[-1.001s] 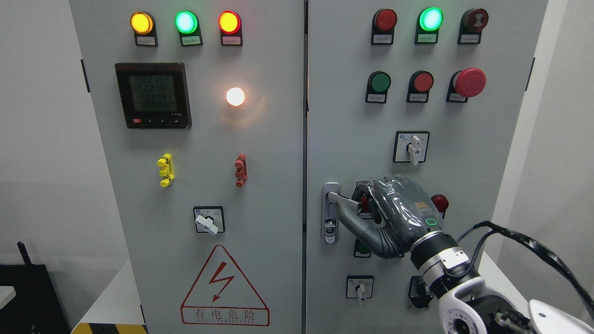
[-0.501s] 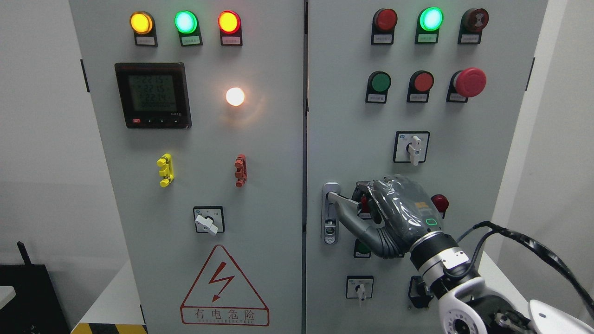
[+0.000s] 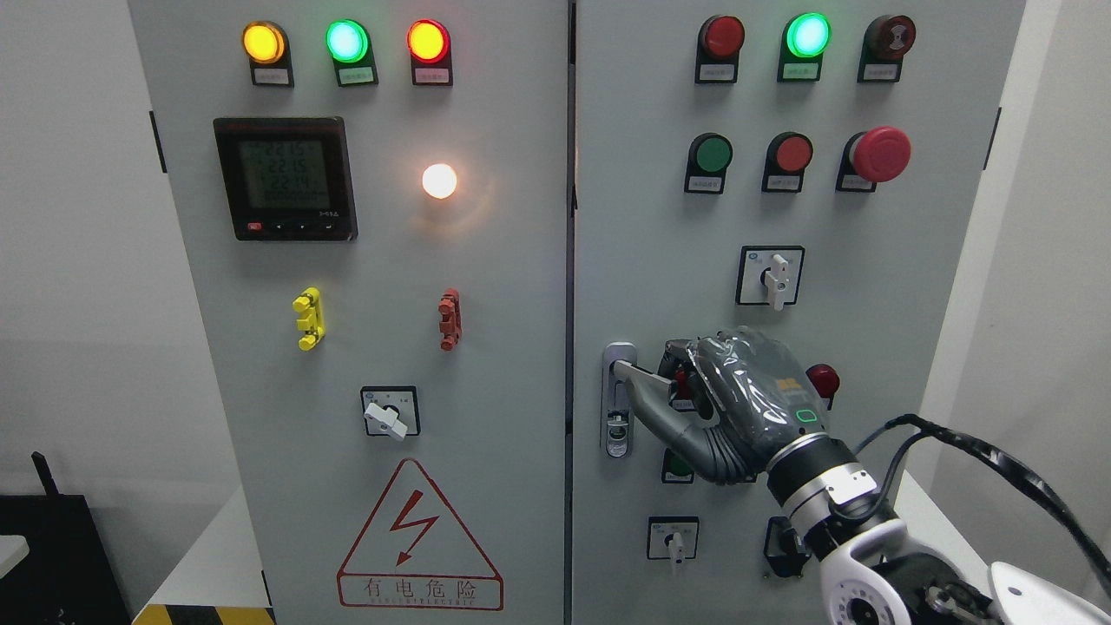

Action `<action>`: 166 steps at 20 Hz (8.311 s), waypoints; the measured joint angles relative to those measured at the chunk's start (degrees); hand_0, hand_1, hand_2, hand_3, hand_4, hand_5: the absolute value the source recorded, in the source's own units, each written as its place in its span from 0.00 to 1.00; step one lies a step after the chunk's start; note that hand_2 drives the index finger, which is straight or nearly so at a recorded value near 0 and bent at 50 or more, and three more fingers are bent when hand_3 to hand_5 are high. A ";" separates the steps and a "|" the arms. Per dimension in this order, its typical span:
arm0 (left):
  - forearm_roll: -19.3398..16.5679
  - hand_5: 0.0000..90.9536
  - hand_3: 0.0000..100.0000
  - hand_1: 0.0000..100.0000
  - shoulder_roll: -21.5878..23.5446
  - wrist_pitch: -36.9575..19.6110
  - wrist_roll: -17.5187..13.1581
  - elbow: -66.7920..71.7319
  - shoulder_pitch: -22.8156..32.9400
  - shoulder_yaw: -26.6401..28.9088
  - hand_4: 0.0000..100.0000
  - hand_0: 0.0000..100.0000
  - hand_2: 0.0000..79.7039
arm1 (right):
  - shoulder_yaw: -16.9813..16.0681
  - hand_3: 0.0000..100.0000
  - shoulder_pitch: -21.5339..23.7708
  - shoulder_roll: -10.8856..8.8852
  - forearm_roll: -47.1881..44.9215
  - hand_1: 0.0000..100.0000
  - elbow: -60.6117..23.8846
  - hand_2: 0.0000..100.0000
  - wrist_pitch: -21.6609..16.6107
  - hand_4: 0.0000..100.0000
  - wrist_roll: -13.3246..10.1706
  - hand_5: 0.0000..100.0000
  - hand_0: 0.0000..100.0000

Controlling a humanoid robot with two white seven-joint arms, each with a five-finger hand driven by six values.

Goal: Release door handle

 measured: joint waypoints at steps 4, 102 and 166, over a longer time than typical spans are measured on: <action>0.00 0.00 0.00 0.39 0.00 0.00 0.00 0.00 0.00 0.00 0.00 0.12 0.00 | 0.00 1.00 0.04 0.00 0.00 0.04 -0.08 0.65 0.02 1.00 -0.02 1.00 0.45; 0.00 0.00 0.00 0.39 0.00 -0.06 -0.05 0.00 0.00 0.00 0.00 0.12 0.00 | -0.77 1.00 -5.99 7.38 2.47 0.20 2.37 0.64 -2.64 0.97 -9.02 1.00 0.44; 0.00 0.00 0.00 0.39 0.00 -0.01 -0.06 0.00 0.00 0.00 0.00 0.12 0.00 | -38.58 1.00 12.02 24.26 39.19 0.25 -7.11 0.86 -20.03 1.00 -11.28 1.00 0.45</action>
